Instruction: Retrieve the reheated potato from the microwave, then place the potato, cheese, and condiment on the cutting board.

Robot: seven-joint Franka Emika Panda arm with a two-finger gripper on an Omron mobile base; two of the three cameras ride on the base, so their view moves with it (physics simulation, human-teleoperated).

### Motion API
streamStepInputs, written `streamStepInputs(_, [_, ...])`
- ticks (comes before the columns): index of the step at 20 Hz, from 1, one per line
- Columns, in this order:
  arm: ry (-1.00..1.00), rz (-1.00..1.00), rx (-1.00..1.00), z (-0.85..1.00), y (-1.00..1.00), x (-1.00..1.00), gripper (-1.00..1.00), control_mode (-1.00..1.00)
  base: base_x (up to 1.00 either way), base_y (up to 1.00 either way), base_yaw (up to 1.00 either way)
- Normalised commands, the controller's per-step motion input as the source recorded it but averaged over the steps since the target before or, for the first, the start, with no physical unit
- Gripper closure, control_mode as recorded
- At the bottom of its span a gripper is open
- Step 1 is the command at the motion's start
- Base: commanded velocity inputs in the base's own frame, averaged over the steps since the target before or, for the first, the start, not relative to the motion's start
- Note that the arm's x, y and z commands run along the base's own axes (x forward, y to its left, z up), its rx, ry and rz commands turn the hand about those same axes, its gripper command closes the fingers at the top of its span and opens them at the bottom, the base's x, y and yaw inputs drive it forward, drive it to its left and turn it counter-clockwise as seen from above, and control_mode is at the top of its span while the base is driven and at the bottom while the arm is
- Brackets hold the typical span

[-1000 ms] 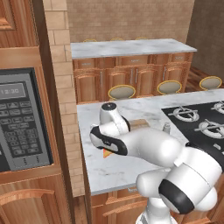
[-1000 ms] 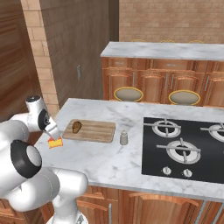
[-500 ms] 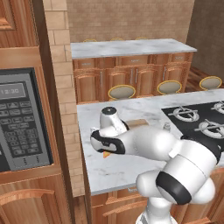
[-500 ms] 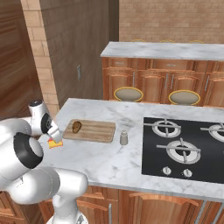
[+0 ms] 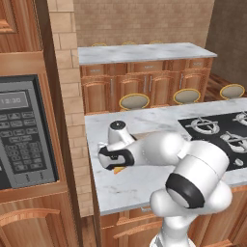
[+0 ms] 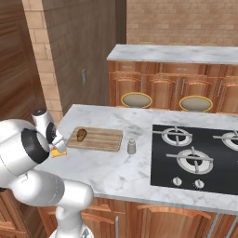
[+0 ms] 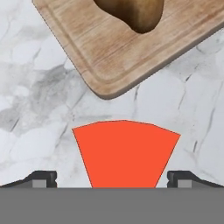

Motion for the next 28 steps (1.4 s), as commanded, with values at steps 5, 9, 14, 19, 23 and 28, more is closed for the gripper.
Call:
streamStepInputs(5, [0.0, 0.0, 0.0, -0.13, 0.04, 0.11, -1.0, -1.0, 0.0, 0.0, 0.0])
streamStepInputs(9, [0.0, 0.0, 0.0, -0.16, 0.02, 0.1, -1.0, -1.0, 0.0, 0.0, 0.0])
streamStepInputs(14, [0.0, 0.0, 0.0, -0.14, 0.0, 0.01, 1.0, -1.0, 0.0, 0.0, 0.0])
streamStepInputs(19, [0.0, 0.0, -0.01, -0.21, 0.0, -0.13, 1.0, -1.0, 0.0, 0.0, 0.0])
streamStepInputs(23, [0.0, -0.01, -0.01, -0.25, -0.01, -0.07, 1.0, -1.0, 0.0, 0.0, 0.0])
streamStepInputs(28, [0.0, -0.01, 0.0, -0.02, -0.04, -0.13, 1.0, -1.0, 0.0, 0.0, 0.0])
